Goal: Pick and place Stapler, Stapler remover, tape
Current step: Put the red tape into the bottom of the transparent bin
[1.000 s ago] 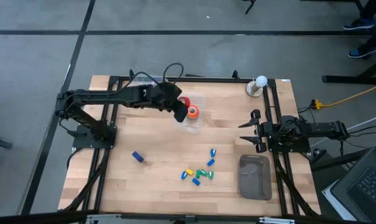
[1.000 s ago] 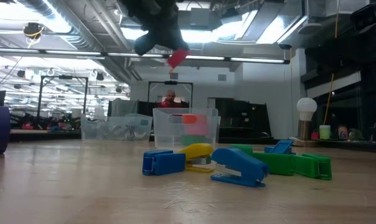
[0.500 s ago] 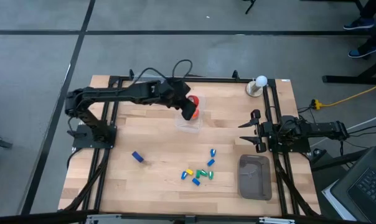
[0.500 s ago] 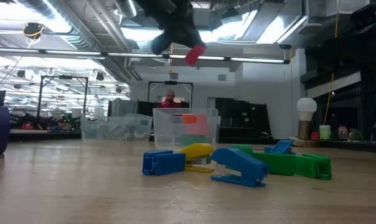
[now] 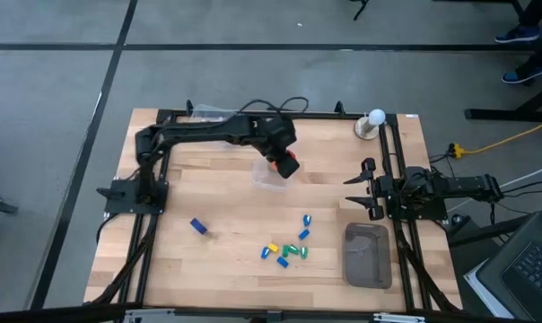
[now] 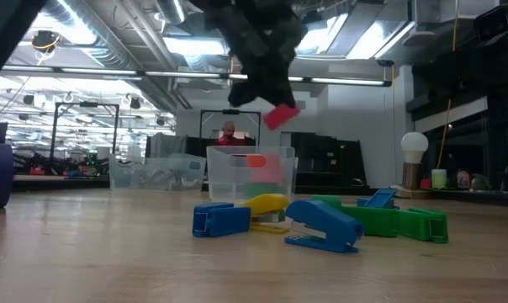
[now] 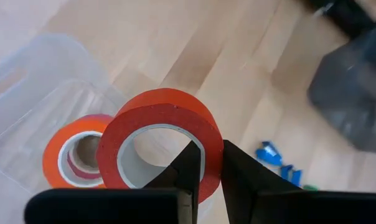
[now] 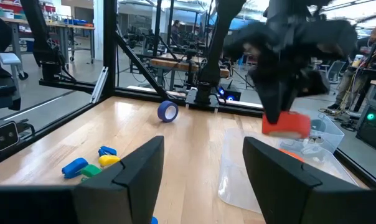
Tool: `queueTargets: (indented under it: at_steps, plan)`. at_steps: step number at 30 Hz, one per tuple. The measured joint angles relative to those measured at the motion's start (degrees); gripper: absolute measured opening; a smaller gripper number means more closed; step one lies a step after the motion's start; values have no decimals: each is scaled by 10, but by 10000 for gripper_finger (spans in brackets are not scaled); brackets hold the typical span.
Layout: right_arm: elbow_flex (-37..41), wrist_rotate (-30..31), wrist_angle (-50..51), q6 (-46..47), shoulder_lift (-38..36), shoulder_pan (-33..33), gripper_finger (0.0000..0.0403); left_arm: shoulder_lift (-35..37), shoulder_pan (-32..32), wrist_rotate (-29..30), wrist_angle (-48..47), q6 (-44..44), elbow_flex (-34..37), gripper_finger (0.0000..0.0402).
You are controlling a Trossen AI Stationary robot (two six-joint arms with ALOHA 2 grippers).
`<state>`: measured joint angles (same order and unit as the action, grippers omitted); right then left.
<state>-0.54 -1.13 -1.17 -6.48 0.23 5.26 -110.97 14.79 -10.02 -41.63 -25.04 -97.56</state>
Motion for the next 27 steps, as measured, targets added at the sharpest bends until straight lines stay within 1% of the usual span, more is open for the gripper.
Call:
queueTargets:
  at_steps: [3, 6, 9, 13, 17, 27]
  plan:
    - [0, 0, 0, 0, 0, 0, 225, -30, 0, 3, -54, 21, -35, 41]
    - [0, 0, 0, 0, 0, 0, 225, -43, 2, 15, -97, 43, -54, 41]
    - [0, 0, 0, 0, 0, 0, 225, -44, 7, 26, -96, 57, -55, 41]
    - [0, 0, 0, 0, 0, 0, 225, -44, 13, 61, -95, 82, -55, 44]
    - [0, 0, 0, 0, 0, 0, 225, -44, 23, 52, -95, 84, -55, 45]
    - [0, 0, 0, 0, 0, 0, 225, -44, 21, 61, -94, 84, -50, 46]
